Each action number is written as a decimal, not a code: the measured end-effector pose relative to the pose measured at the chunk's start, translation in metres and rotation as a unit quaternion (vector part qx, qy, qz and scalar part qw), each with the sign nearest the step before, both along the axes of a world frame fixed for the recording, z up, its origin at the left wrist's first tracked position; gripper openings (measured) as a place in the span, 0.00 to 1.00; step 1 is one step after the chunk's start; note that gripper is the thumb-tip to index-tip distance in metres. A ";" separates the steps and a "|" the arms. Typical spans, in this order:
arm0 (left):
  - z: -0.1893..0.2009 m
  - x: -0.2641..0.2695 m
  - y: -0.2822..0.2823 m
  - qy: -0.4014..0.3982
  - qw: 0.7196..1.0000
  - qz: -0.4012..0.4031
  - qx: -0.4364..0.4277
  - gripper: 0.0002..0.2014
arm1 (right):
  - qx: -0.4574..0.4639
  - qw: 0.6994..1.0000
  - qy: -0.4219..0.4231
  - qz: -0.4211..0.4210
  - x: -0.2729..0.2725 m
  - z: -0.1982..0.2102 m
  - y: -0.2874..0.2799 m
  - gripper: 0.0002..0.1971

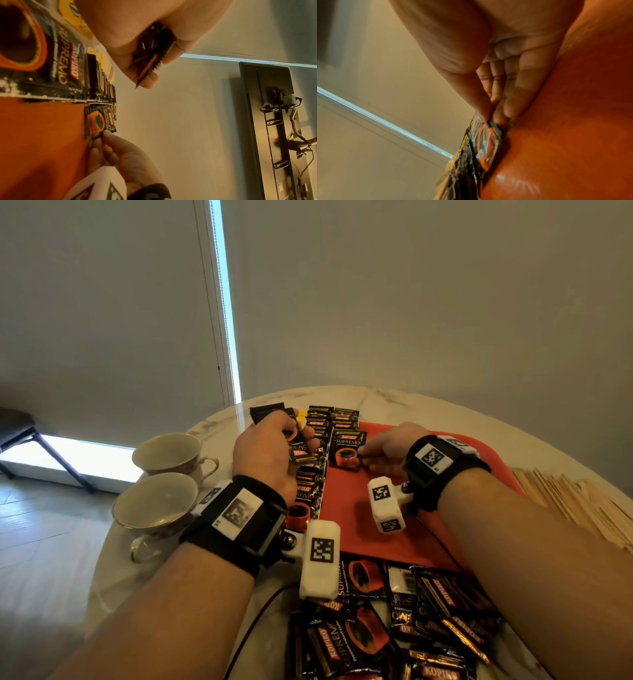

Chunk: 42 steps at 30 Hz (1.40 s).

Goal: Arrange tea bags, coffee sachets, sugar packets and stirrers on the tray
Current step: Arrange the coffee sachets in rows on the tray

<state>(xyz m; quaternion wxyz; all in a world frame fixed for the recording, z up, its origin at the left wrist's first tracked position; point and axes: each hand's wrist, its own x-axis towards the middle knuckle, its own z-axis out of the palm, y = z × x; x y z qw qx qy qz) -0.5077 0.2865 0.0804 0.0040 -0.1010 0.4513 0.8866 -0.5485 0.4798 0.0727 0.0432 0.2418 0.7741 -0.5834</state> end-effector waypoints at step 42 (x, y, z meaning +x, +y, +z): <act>-0.008 -0.002 0.006 0.038 0.990 -0.113 -0.072 0.11 | -0.325 0.907 0.265 0.044 0.038 0.020 -0.028 0.08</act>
